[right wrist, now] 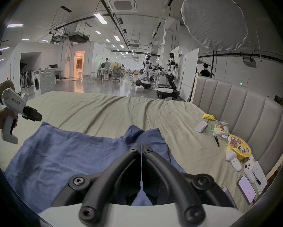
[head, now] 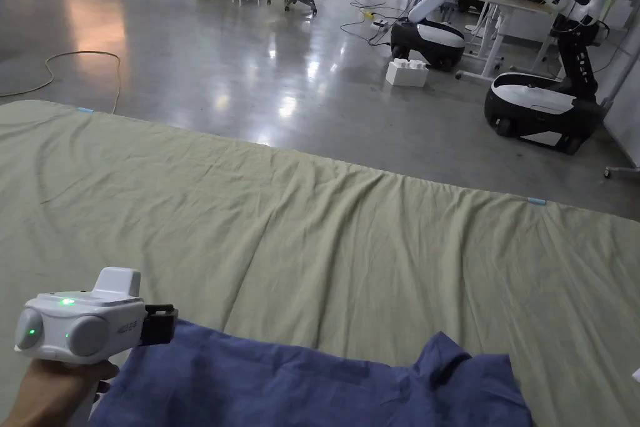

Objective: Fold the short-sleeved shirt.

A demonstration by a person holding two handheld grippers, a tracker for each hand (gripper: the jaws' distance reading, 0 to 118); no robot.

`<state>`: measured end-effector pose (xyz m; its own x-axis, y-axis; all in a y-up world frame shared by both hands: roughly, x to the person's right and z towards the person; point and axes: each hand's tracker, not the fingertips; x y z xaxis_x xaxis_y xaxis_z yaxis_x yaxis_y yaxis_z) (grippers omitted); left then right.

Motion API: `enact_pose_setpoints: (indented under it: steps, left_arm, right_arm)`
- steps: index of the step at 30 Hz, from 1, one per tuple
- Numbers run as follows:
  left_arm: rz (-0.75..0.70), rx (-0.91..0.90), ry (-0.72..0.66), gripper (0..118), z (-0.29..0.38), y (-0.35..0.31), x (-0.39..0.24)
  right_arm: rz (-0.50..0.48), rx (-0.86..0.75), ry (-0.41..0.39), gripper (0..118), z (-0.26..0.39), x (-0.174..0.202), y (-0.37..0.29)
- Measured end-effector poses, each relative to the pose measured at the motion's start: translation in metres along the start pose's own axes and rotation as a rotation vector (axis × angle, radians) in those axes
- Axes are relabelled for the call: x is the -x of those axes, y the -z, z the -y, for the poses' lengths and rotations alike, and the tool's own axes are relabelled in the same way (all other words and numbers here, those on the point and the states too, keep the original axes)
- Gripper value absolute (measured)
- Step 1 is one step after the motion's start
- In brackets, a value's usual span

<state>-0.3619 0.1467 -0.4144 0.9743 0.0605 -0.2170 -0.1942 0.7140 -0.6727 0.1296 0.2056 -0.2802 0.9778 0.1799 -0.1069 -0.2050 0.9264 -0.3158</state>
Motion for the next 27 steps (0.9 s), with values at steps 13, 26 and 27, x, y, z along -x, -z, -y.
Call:
enact_pose_setpoints:
  steps: [13, 26, 27]
  left_arm:
    - [-0.064, 0.119, 0.163, 55, 0.006, 0.060, -0.013]
    - [0.006, 0.106, 0.198, 6, 0.001, 0.038, -0.034]
    - [0.010, 0.098, 0.192, 6, -0.001, 0.034, -0.035]
  right_arm:
    - [0.014, 0.127, -0.029, 2, 0.027, -0.018, 0.027]
    - [-0.011, 0.408, 0.140, 65, 0.003, -0.100, 0.184]
    - [-0.010, 0.429, 0.124, 67, 0.003, -0.106, 0.200]
